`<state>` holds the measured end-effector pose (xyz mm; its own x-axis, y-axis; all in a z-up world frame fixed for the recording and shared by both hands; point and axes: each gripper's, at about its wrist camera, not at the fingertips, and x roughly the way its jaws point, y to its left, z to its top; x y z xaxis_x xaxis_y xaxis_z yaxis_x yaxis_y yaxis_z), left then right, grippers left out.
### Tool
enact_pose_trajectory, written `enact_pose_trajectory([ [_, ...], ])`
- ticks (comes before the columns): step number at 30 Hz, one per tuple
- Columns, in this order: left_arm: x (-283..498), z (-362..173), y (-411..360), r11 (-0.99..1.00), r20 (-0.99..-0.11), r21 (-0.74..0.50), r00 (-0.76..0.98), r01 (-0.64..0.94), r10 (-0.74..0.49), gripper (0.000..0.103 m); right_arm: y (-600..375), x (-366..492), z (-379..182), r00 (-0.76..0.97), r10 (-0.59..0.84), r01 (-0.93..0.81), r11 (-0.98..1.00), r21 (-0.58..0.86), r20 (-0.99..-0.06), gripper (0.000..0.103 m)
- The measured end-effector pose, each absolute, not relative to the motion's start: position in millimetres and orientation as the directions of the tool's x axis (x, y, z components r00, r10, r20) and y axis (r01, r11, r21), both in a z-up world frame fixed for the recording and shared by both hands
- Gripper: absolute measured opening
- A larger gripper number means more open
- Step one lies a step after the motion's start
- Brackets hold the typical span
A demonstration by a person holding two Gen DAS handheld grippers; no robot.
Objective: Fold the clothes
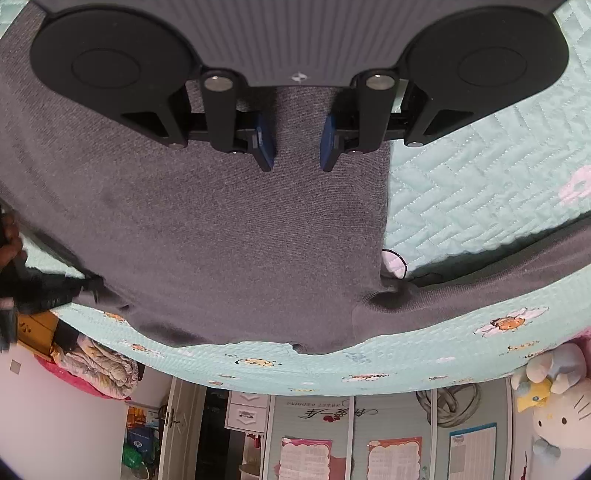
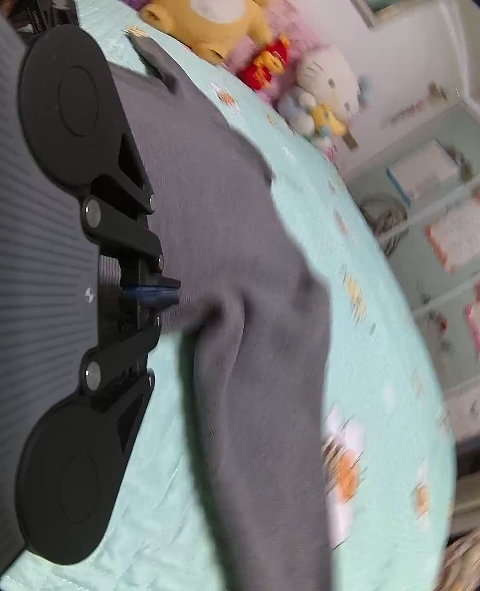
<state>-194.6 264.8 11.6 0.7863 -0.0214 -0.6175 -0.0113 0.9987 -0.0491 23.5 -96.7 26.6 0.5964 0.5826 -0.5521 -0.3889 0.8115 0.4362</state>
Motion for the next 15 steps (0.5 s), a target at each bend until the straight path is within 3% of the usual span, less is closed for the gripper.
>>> enact_pose_trajectory([
  [4,-195.6,10.7,265.8,0.999,-0.612,-0.053,0.790,-0.009,-0.026,0.033,-71.9,33.2,27.5,0.543,0.595,-0.455,0.802,0.387,-0.593,0.012],
  [5,-195.6,10.5,267.1,0.998,-0.612,-0.059,0.790,-0.007,-0.031,0.033,-70.0,44.8,22.3,0.549,0.554,-0.436,0.829,0.351,-0.626,0.000],
  [8,-195.5,10.6,270.0,0.997,-0.613,-0.073,0.789,-0.003,-0.042,0.033,-105.7,75.0,8.6,0.582,0.575,-0.325,0.813,0.484,-0.575,0.000],
  [11,-195.5,11.1,268.5,0.998,-0.614,-0.061,0.789,-0.002,-0.036,0.033,-104.9,56.8,23.4,0.586,0.578,-0.351,0.813,0.465,-0.568,0.000],
  [12,-195.2,11.5,267.2,0.999,-0.615,-0.053,0.788,-0.004,-0.030,0.033,-104.6,50.7,28.3,0.587,0.580,-0.360,0.812,0.459,-0.565,0.007],
  [15,-196.6,22.6,253.2,1.000,-0.640,0.016,0.768,-0.020,0.026,0.032,-97.0,19.9,43.7,0.545,0.624,-0.431,0.782,0.450,-0.560,0.014],
])
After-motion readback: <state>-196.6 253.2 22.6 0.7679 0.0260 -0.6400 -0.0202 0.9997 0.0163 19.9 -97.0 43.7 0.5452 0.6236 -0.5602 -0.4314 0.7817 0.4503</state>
